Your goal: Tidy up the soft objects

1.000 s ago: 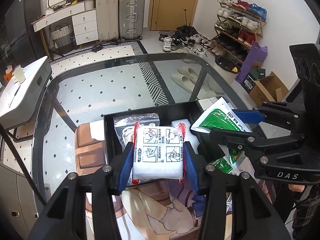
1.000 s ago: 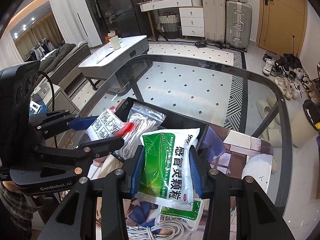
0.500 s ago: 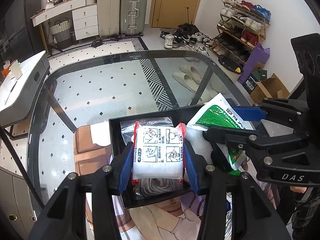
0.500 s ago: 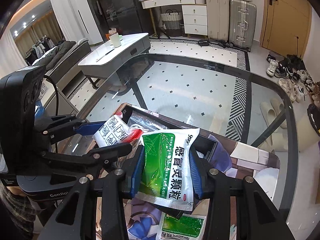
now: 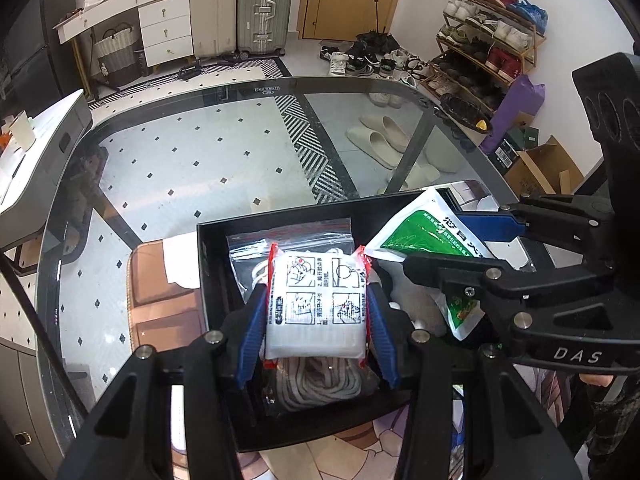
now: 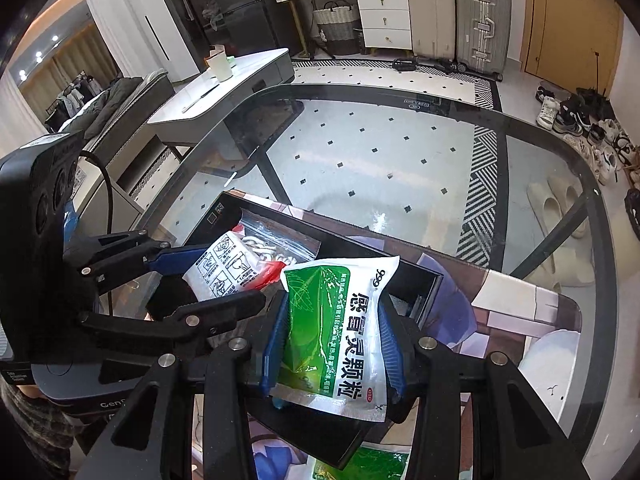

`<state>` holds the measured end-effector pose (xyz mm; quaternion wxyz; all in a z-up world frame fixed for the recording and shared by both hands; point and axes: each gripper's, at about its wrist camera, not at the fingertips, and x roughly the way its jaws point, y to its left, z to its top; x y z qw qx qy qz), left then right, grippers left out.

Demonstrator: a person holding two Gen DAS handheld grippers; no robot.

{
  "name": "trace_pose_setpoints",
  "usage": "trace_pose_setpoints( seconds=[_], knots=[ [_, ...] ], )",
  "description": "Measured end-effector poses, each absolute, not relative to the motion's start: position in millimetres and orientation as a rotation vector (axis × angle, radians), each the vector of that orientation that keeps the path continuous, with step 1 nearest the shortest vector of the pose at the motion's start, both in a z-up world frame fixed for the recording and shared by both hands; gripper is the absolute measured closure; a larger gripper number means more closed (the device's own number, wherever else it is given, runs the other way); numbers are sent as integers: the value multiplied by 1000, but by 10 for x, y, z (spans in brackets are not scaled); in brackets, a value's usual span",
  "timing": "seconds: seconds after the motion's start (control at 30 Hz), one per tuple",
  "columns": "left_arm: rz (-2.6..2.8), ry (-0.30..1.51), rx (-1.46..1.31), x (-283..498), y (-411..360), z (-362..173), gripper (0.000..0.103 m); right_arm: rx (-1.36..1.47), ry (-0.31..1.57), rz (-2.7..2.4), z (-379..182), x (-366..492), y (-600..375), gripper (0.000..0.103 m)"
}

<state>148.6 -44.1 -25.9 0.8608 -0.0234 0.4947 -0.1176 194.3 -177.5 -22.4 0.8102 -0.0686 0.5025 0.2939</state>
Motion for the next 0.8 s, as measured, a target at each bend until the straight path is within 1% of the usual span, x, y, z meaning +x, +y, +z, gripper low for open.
trace_pose_setpoints(
  seconds=[0.5, 0.67, 0.7, 0.73, 0.8],
  knots=[
    [-238, 1054, -47, 1496, -473, -304, 55, -131, 1106, 644, -373, 2074, -1773, 60],
    [-239, 1059, -41, 1484, -440, -297, 47, -131, 1093, 642, -347, 2054, -1799, 56],
    [-244, 1059, -32, 1472, -442, -287, 44, -127, 1090, 645, -327, 2043, -1807, 53],
    [-254, 1055, -28, 1457, -462, -271, 36, -122, 1086, 651, -306, 2036, -1809, 51],
    [-248, 1037, -12, 1432, -478, -214, 33, -122, 1079, 658, -246, 2014, -1811, 48]
  ],
)
